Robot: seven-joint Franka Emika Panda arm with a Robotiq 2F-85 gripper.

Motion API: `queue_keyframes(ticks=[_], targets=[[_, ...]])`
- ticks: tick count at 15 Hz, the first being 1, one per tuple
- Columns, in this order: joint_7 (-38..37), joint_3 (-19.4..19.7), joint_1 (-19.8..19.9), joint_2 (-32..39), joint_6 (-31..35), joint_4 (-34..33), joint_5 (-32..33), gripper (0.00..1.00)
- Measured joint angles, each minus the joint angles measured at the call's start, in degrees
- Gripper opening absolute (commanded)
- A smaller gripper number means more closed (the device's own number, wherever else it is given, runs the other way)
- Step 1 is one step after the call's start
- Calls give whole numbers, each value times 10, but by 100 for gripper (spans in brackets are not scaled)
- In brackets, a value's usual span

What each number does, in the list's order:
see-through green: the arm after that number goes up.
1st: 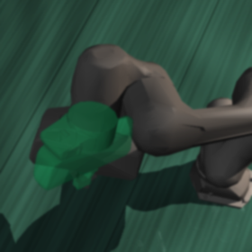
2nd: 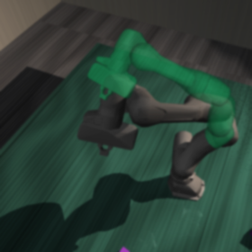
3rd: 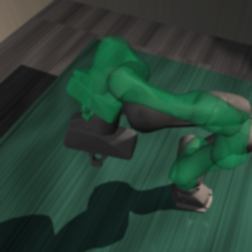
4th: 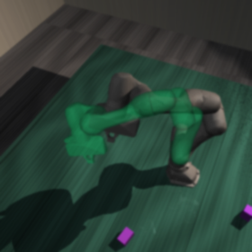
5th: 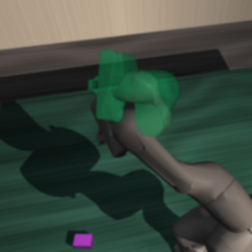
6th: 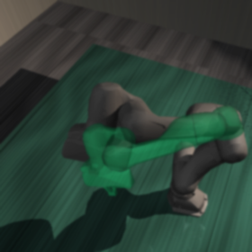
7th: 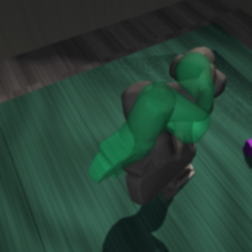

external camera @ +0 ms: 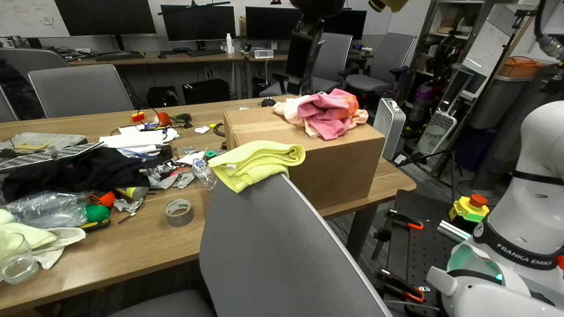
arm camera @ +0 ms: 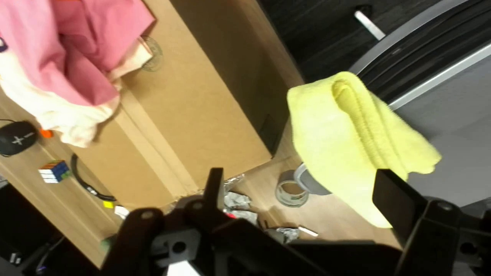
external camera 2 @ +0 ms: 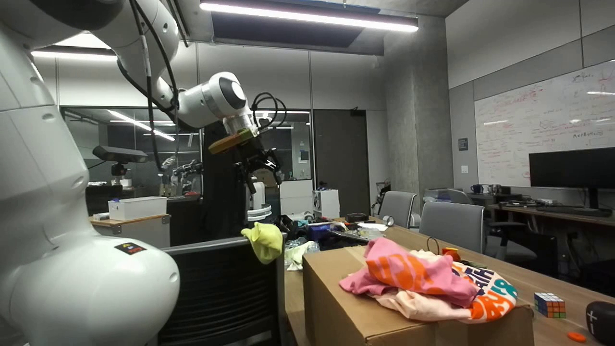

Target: Put the peach shirt, pink shirt and the green towel on the top of the box

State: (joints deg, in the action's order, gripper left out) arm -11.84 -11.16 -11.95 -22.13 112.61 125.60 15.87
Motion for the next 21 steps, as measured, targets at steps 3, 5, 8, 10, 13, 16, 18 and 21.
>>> queue_keyframes(ticks=[3,5,8,10,13,16,18,21], targets=[[61,-4,-18,16,40,28,-52,100],[112,-5,-29,31,56,37,-87,100],[201,-4,-41,53,60,39,-142,100],[264,-2,-47,65,60,38,-177,100],[357,2,-51,83,57,37,-218,100],[384,2,-50,100,58,35,-206,100],[382,0,-50,109,60,35,-169,100],[374,-7,-49,120,68,35,-106,100]])
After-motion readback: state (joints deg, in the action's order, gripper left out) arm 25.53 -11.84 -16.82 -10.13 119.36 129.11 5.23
